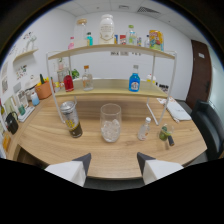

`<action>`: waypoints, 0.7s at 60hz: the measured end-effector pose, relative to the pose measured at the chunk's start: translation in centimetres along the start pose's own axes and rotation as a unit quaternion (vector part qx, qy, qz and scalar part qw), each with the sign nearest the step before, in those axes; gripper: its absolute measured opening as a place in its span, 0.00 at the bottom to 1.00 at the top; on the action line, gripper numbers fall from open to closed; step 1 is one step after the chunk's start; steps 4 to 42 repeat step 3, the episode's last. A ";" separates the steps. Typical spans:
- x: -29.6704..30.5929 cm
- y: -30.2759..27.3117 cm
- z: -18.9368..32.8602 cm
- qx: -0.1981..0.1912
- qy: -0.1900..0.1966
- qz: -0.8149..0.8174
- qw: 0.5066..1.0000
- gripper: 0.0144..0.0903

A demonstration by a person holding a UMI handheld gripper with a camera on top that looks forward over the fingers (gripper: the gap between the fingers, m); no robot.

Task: Make me a cup of Mojito.

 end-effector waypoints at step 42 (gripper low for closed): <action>0.0 0.1 0.0 -0.001 -0.003 0.000 1.000 0.94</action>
